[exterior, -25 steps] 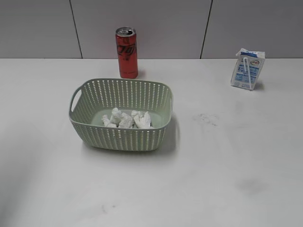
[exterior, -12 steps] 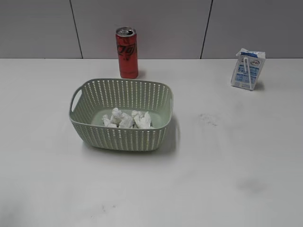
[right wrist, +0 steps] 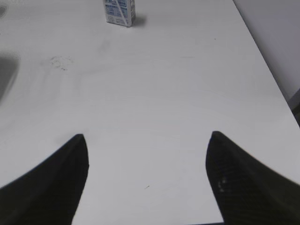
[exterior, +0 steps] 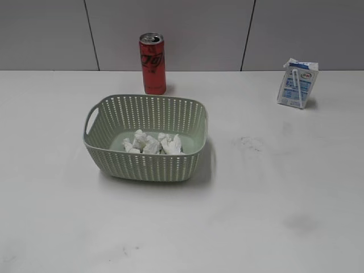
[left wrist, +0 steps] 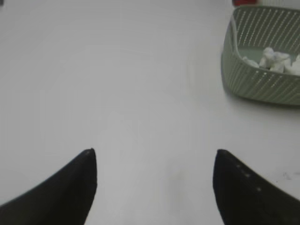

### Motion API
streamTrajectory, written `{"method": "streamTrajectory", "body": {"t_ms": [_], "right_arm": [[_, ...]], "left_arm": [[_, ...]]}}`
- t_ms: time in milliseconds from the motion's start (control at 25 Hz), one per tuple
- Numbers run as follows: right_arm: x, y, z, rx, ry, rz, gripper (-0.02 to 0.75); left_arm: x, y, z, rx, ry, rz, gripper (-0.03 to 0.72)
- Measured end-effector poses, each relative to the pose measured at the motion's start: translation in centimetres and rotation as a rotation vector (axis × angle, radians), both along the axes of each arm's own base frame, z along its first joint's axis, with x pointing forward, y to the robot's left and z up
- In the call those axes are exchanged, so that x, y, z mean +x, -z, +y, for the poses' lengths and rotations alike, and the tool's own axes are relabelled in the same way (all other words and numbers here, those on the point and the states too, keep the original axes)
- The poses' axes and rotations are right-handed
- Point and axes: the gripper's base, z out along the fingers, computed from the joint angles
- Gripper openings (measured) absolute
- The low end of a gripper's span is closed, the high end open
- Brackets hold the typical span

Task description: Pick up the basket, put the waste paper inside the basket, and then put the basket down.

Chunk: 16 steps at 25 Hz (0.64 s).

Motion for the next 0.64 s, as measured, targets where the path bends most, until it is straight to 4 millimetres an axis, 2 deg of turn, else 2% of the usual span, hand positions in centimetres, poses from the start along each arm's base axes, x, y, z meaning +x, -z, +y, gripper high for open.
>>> {"method": "streamTrajectory", "body": {"t_ms": [240, 440, 640], "right_arm": [[0.0, 0.0, 0.0, 0.002, -0.001, 0.000, 0.589], [0.0, 0.0, 0.0, 0.003, -0.002, 0.000, 0.589], [0.0, 0.0, 0.0, 0.003, -0.002, 0.000, 0.589]], "left_arm": [[-2.8, 0.5, 0.1, 0.000, 0.005, -0.117, 0.559], [-2.9, 0.6, 0.1, 0.000, 0.004, -0.126, 0.519], [-2.9, 0.6, 0.1, 0.004, 0.002, -0.125, 0.509]]}}
